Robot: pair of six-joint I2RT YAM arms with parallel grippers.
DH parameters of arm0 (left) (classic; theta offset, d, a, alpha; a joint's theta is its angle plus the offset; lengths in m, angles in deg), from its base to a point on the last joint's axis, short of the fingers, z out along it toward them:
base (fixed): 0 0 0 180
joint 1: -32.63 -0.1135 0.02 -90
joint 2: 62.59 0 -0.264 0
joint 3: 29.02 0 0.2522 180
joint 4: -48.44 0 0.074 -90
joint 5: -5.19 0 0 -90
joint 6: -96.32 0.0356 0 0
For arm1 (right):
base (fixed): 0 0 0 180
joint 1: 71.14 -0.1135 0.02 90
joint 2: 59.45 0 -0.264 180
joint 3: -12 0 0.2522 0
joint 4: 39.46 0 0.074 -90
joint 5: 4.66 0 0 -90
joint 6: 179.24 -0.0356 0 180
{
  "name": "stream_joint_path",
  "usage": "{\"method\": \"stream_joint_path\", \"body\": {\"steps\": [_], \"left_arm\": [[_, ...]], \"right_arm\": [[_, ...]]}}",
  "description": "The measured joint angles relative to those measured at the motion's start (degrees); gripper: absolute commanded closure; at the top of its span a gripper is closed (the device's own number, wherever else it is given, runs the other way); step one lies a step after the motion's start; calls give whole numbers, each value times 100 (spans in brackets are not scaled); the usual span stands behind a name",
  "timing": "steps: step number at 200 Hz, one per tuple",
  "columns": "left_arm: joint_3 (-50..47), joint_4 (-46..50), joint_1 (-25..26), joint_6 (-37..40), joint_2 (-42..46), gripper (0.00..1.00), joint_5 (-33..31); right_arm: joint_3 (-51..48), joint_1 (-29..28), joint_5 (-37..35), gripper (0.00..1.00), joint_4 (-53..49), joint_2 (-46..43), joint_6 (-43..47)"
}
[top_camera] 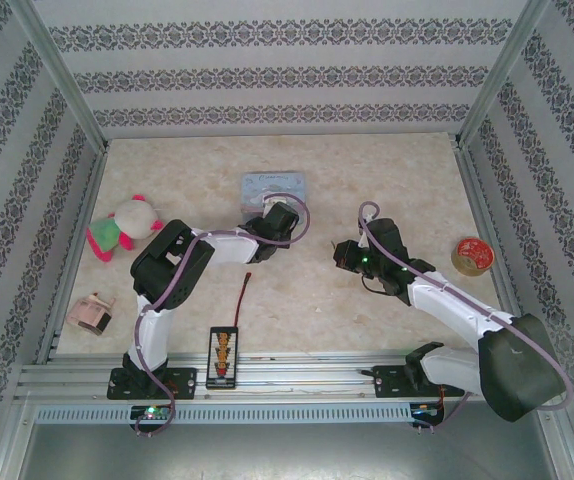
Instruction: Unlock the padlock with the key
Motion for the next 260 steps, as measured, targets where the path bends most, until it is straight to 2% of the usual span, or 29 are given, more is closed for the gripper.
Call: {"method": "stream_joint_path", "body": {"steps": [47, 84, 118, 197, 260], "left_arm": [[116, 380, -2, -831, 144, 91, 940], [98, 492, -2, -1766, 258, 92, 1821], [-26, 435, 2, -2415, 361, 90, 2317], [-48, 361, 2, -2981, 389, 88, 2763], [-48, 363, 2, -3001, 389, 88, 2883]], "right_arm": [[-164, -31, -57, 100, 131, 205, -2], [-396, -310, -155, 100, 533, 516, 0], [-544, -549, -203, 100, 1088, 894, -2], [-551, -883, -105, 100, 2450, 1921, 0], [-625, -992, -216, 100, 3265, 2094, 0]]}}
